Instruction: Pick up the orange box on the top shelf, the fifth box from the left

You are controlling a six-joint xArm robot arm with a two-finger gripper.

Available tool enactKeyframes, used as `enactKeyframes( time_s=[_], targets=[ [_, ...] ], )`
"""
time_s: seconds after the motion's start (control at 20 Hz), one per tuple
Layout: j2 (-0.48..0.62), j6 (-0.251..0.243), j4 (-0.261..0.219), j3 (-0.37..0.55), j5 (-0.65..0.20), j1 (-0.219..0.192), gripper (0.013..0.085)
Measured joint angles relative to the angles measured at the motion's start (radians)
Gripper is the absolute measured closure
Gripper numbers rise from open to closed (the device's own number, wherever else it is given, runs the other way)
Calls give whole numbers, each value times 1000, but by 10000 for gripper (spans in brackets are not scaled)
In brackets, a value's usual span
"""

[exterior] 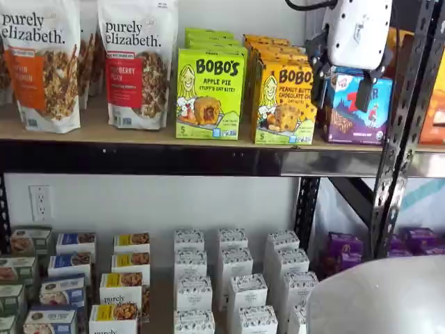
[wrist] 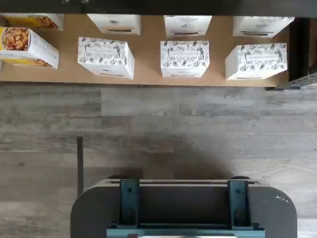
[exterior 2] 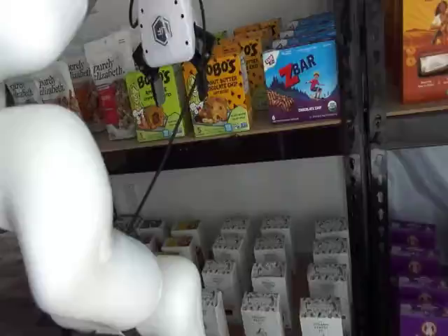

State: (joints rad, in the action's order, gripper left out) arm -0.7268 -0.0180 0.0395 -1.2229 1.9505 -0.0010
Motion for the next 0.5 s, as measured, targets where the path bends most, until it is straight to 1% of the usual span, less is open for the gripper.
enactKeyframes(
  time_s=[0.05, 0.1, 0.15, 0.25, 0.4, 0.5],
  targets=[
    [-1, 7, 20, 1, 0, -15, 130],
    [-5, 20, 59, 6, -6, -45, 130],
    [-8, 29, 84, 8, -11, -61, 130],
    [1, 27, 83, -2, 0, -58, 130],
    [24, 14, 60, -21, 29, -37, 130],
    [27, 4, 43, -22, 27, -20, 130]
  ],
)
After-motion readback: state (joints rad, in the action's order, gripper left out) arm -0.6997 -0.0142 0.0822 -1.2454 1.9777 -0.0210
